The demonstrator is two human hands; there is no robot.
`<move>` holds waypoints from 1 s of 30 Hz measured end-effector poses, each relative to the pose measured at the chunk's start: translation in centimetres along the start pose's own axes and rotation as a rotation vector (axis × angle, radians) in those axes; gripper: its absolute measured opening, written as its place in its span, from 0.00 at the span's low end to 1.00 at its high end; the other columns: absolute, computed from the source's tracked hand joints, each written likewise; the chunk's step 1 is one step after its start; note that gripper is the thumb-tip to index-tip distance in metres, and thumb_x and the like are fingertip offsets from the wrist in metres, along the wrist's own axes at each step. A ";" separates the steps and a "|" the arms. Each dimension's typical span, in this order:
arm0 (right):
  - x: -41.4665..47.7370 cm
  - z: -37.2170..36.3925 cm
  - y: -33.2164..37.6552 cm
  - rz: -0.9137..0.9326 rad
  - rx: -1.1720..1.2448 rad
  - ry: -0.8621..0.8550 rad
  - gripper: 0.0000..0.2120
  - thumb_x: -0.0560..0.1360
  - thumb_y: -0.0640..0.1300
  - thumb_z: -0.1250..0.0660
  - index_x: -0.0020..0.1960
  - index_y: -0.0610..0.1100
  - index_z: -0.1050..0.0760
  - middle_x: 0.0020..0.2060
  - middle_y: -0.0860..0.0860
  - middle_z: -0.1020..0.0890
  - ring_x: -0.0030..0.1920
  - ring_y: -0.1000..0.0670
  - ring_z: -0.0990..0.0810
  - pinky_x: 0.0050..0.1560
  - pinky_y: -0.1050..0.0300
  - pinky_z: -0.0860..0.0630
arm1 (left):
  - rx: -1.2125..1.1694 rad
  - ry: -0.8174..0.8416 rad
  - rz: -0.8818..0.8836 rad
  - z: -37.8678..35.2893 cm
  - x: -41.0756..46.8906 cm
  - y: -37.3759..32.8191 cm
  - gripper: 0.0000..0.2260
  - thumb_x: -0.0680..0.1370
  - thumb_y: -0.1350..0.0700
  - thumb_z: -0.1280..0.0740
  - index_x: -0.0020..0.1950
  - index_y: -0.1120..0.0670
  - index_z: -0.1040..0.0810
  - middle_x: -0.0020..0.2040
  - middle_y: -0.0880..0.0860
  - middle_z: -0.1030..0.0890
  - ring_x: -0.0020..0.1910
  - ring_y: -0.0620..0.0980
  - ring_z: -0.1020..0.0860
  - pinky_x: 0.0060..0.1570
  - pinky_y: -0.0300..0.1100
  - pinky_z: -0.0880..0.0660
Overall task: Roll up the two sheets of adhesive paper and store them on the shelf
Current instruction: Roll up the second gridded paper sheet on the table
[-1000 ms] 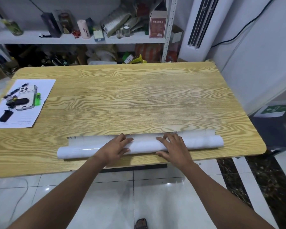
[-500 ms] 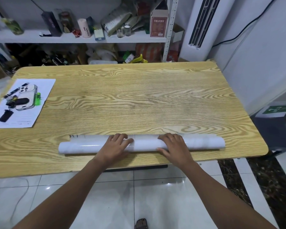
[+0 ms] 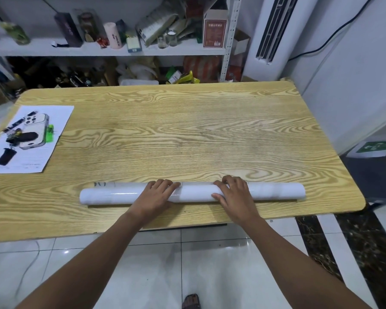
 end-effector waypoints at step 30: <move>1.5 -0.8 -0.2 0.041 0.021 0.152 0.34 0.71 0.66 0.48 0.63 0.42 0.26 0.55 0.47 0.22 0.52 0.45 0.24 0.59 0.54 0.39 | 0.002 -0.030 0.027 -0.7 0.4 0.9 0.16 0.79 0.52 0.51 0.63 0.54 0.33 0.52 0.54 0.23 0.47 0.54 0.26 0.46 0.45 0.24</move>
Point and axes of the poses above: each hand's wrist, its own x-axis towards the middle knuckle, its own z-axis out of the back of the hand, y = z × x, the point moved 5 cm from there along x, towards the middle knuckle
